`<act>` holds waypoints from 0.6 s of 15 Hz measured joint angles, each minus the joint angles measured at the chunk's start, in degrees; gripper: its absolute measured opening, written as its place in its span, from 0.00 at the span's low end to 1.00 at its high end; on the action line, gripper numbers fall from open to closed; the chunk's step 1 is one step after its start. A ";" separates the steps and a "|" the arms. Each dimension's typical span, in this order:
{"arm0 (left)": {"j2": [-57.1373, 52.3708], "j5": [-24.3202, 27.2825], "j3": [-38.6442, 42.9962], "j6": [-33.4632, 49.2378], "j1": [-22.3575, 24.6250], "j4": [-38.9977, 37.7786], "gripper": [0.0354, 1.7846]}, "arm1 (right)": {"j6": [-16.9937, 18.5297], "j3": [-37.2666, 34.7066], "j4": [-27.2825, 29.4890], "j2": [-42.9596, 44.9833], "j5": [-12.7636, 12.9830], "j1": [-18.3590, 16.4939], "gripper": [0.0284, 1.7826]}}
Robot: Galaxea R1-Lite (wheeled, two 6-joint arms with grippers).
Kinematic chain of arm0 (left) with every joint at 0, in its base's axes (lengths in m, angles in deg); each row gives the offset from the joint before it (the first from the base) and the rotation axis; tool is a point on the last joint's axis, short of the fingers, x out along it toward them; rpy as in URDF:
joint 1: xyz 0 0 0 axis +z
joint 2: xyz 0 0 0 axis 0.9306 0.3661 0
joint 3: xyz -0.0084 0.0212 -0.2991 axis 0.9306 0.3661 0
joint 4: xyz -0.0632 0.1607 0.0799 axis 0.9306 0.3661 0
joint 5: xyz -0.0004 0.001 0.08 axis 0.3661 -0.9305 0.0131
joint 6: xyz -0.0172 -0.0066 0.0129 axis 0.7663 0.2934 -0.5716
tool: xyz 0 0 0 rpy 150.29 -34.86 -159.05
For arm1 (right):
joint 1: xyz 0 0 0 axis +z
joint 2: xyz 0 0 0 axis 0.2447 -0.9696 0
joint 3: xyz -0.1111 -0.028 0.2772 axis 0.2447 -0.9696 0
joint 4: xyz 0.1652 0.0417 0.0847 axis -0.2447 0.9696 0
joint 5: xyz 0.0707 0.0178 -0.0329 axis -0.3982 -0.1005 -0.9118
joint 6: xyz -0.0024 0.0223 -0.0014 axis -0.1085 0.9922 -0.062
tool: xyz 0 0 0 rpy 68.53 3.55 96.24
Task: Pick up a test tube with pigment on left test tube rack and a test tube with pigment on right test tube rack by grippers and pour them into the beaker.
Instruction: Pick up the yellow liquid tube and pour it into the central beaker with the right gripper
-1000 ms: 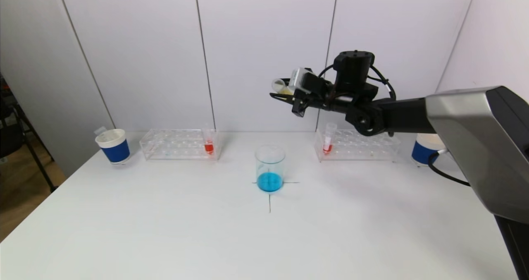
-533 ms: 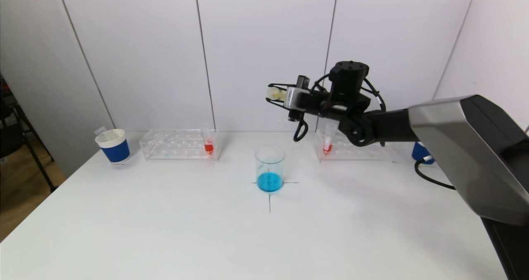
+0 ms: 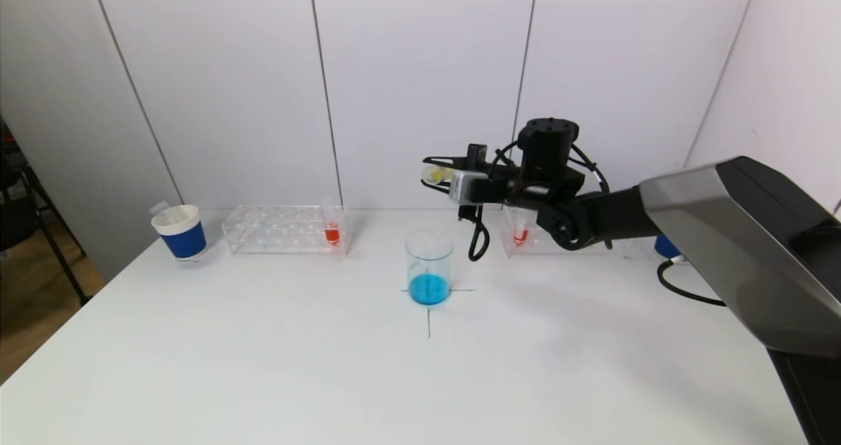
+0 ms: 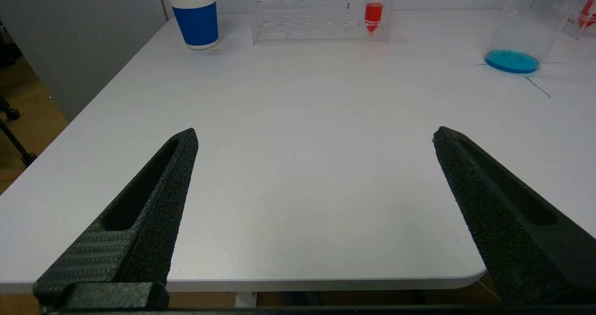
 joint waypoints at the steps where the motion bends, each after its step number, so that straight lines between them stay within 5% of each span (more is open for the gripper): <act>1: 0.00 -0.02 0.00 0.00 0.00 0.00 0.99 | -0.88 -0.15 0.02 0.07 0.02 0.00 0.28; 9: 0.00 0.00 0.00 0.00 0.00 0.00 0.99 | -9.18 -2.10 -2.95 0.29 0.07 -0.77 0.28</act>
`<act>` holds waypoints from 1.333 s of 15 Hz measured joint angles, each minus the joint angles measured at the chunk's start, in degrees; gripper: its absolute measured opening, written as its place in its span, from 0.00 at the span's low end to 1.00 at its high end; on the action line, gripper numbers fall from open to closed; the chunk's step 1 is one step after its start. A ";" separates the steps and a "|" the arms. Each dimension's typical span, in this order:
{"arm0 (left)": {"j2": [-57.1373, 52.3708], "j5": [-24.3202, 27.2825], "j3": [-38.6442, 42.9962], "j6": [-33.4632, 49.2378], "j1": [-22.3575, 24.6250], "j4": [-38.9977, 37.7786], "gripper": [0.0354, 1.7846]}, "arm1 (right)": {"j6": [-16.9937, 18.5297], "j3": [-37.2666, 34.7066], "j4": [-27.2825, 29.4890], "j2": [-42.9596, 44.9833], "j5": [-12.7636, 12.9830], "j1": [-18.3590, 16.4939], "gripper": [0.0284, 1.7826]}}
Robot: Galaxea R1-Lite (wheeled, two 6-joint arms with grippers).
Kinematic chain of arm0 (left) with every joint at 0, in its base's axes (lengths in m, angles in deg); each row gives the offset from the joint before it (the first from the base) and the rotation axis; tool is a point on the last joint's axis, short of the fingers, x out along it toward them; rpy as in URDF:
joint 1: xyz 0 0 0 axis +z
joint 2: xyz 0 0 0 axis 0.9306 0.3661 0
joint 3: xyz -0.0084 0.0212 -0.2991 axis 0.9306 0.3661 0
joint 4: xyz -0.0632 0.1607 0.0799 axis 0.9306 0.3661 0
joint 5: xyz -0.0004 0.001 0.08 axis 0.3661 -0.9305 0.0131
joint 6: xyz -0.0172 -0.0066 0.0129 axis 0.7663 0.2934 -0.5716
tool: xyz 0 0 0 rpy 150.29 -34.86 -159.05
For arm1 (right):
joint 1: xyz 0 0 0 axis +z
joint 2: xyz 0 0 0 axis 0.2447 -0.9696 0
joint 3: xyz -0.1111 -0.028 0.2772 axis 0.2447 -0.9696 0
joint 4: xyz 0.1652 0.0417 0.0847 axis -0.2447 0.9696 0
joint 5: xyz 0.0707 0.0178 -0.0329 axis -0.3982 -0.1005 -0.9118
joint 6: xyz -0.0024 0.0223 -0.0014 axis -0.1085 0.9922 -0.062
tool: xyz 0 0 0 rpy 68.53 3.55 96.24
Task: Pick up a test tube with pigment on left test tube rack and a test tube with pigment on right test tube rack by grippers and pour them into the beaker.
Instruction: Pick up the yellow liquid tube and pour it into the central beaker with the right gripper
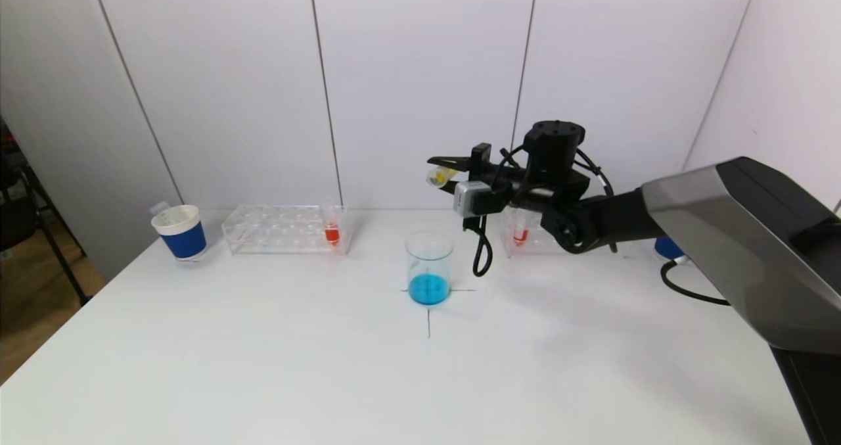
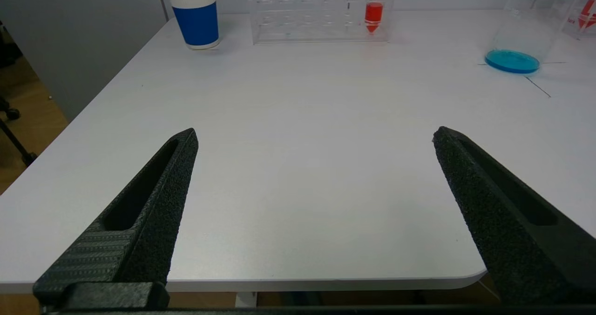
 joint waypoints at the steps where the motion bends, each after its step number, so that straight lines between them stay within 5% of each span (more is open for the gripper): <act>1: 0.00 0.00 0.00 -0.01 0.00 0.00 0.99 | -0.15 -1.00 -0.72 0.20 0.00 -0.07 0.28; 20: 0.00 0.00 0.00 0.00 0.00 0.02 0.99 | -7.58 -12.87 -9.37 1.50 -3.08 -1.12 0.28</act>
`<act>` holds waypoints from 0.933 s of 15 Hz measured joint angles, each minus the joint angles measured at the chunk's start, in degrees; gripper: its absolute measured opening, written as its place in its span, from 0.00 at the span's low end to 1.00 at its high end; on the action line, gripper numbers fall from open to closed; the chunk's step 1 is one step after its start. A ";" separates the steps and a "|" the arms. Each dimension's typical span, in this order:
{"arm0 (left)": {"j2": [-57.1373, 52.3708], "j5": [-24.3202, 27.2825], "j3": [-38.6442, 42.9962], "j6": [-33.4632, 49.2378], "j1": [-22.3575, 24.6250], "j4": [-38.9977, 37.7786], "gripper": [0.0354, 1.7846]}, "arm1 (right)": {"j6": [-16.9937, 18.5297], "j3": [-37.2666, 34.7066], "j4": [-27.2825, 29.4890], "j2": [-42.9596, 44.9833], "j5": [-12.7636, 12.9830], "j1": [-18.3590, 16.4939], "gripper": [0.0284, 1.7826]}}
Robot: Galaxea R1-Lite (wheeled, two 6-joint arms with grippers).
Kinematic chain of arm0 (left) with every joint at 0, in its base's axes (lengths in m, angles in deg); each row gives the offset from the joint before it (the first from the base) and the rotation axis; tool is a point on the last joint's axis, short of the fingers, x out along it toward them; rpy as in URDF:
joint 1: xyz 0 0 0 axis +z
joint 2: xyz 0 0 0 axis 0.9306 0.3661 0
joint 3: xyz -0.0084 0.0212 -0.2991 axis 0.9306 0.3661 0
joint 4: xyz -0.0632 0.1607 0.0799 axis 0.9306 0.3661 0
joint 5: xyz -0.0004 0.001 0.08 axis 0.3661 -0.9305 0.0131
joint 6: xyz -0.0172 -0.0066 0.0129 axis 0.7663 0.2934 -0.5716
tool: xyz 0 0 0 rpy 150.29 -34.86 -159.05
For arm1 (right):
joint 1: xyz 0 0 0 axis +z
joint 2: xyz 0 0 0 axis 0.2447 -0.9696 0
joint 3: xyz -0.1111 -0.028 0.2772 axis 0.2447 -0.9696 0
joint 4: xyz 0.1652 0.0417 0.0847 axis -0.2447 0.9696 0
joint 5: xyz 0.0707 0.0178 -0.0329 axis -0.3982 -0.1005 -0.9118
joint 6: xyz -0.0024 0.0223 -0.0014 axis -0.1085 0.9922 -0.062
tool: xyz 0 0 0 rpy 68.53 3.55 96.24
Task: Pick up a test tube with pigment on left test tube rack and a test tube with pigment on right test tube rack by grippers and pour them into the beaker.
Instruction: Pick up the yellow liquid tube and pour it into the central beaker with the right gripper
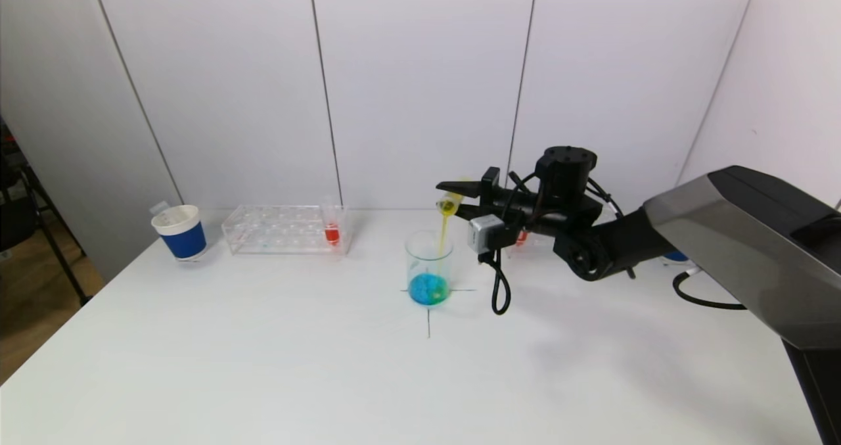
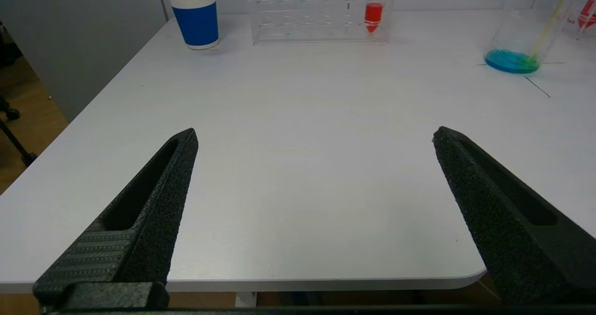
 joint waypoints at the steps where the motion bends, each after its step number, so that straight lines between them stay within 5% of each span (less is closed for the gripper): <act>1: 0.00 0.00 0.00 0.00 0.00 -0.04 0.99 | -0.09 0.00 -0.05 0.00 0.00 0.05 0.28; 14: 0.00 -0.02 0.00 0.00 0.00 -0.04 0.99 | -2.51 0.33 0.88 0.07 0.17 0.63 0.28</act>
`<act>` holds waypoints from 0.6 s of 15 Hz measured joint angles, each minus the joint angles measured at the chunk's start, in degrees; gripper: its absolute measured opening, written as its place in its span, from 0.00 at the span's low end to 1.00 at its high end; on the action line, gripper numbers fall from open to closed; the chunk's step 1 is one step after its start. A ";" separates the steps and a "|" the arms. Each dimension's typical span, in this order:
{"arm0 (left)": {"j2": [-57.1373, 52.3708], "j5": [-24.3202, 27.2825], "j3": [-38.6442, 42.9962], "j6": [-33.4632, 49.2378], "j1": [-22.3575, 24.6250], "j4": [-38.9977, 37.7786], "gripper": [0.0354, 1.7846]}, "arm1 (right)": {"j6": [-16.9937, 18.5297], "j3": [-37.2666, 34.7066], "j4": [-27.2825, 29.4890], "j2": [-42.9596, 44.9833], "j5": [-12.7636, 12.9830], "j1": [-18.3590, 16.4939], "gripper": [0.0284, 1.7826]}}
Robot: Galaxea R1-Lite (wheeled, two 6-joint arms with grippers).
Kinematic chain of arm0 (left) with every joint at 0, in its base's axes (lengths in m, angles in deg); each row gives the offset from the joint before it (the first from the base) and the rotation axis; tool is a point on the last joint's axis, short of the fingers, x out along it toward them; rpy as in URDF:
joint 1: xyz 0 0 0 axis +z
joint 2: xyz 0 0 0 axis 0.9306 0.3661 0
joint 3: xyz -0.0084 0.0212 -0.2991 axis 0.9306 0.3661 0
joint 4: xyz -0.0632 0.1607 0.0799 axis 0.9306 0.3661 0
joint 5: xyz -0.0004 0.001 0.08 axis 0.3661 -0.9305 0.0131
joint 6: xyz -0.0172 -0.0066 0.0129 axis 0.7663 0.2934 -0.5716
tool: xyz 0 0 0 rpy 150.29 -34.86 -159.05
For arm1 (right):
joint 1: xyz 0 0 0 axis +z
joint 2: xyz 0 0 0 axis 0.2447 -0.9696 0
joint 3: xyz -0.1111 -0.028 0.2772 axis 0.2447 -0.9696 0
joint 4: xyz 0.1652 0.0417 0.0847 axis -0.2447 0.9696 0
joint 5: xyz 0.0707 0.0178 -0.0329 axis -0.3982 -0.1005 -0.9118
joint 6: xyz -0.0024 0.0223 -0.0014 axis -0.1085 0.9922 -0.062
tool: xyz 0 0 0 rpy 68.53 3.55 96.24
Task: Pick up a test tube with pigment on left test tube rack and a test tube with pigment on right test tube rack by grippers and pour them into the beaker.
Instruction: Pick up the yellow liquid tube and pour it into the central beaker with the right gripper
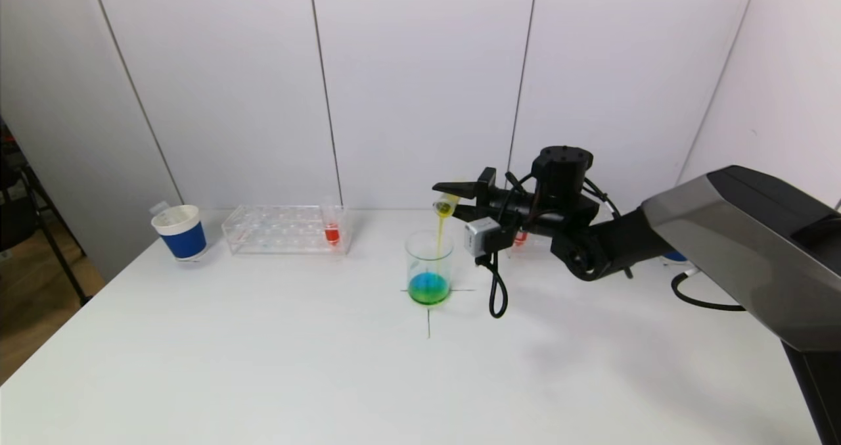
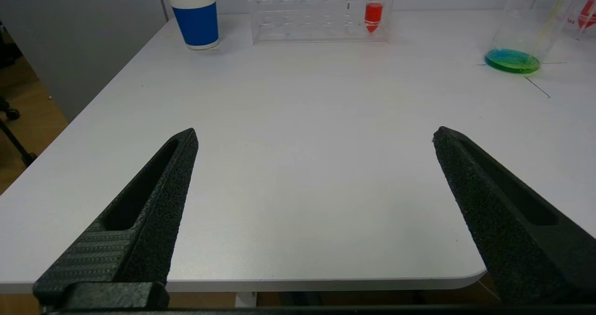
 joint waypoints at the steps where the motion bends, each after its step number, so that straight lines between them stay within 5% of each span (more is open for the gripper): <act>1: 0.00 0.02 0.00 0.00 0.00 0.00 0.99 | -0.22 0.00 0.06 0.01 0.07 0.00 0.28; 9: 0.00 0.02 0.00 0.00 0.00 0.00 0.99 | -5.92 2.26 5.35 0.63 1.51 0.00 0.28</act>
